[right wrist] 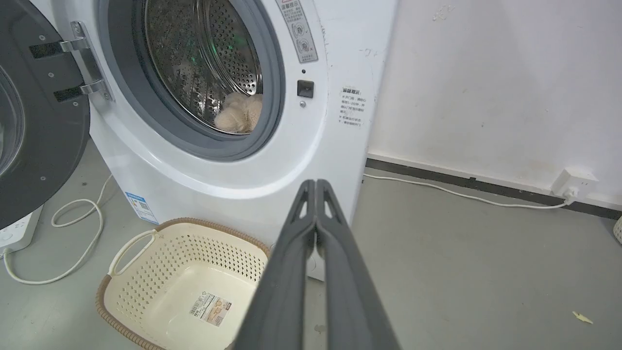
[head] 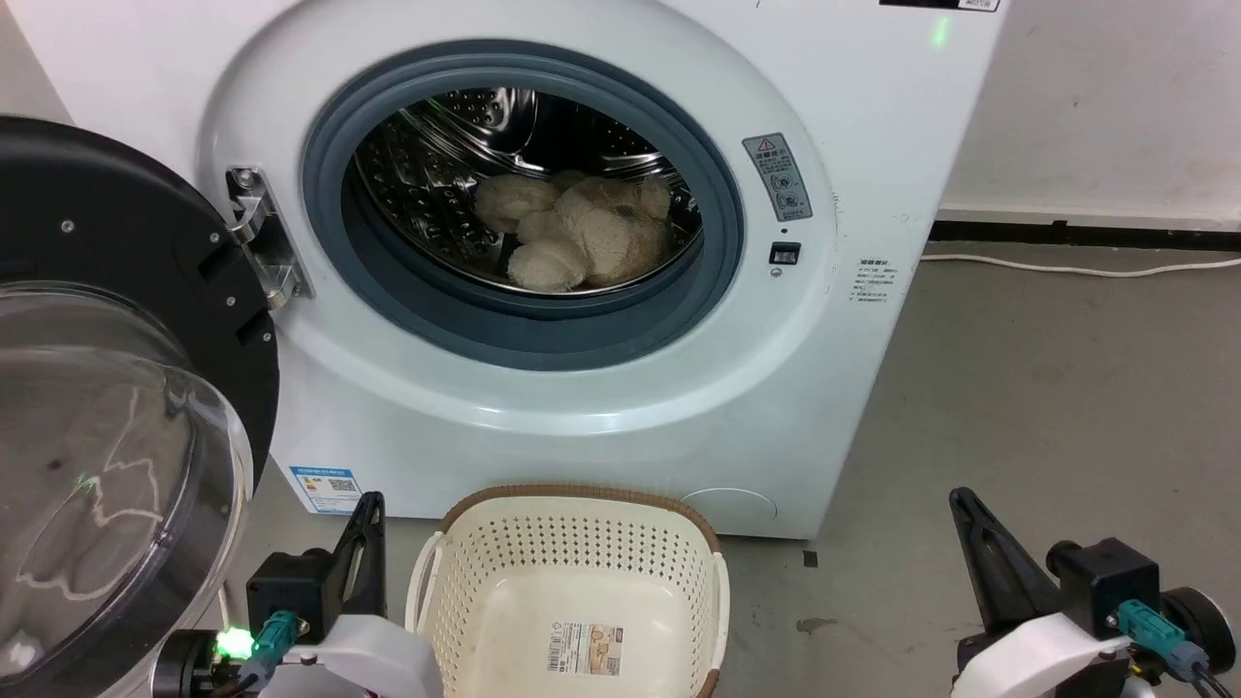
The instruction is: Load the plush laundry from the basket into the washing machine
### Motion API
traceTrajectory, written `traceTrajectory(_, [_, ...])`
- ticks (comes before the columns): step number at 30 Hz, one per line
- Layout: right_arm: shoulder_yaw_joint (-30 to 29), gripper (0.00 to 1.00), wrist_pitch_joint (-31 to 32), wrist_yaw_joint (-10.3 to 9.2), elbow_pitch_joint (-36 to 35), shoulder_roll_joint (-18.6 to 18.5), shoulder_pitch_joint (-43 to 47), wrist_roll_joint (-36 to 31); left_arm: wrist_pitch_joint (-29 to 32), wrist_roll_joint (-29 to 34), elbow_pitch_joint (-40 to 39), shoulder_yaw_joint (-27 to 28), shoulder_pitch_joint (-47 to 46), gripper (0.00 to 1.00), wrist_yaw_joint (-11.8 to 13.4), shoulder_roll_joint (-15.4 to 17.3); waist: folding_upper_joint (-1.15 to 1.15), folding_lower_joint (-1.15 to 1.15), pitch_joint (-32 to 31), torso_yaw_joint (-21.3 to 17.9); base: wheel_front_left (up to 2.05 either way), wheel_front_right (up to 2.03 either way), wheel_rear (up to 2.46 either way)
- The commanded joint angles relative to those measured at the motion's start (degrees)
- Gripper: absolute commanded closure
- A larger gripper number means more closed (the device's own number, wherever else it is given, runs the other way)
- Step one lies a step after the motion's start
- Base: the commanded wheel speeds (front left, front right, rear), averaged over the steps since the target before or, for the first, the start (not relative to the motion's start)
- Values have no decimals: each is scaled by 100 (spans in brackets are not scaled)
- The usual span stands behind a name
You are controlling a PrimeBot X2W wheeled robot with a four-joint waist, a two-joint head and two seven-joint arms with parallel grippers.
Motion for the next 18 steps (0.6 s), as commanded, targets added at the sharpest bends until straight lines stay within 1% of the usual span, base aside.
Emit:
traceTrajectory(1, [-11, 100, 44, 4, 22, 36, -108, -59, 38, 80, -53, 37, -86, 100, -23, -18, 0, 0, 1, 1, 0, 0, 0])
traceTrajectory(18, [-13, 100, 102, 5, 30, 48, -149, -130, 95, 150, -97, 62, -95, 100, -25, -40, 0, 0, 4, 2, 0, 0, 0])
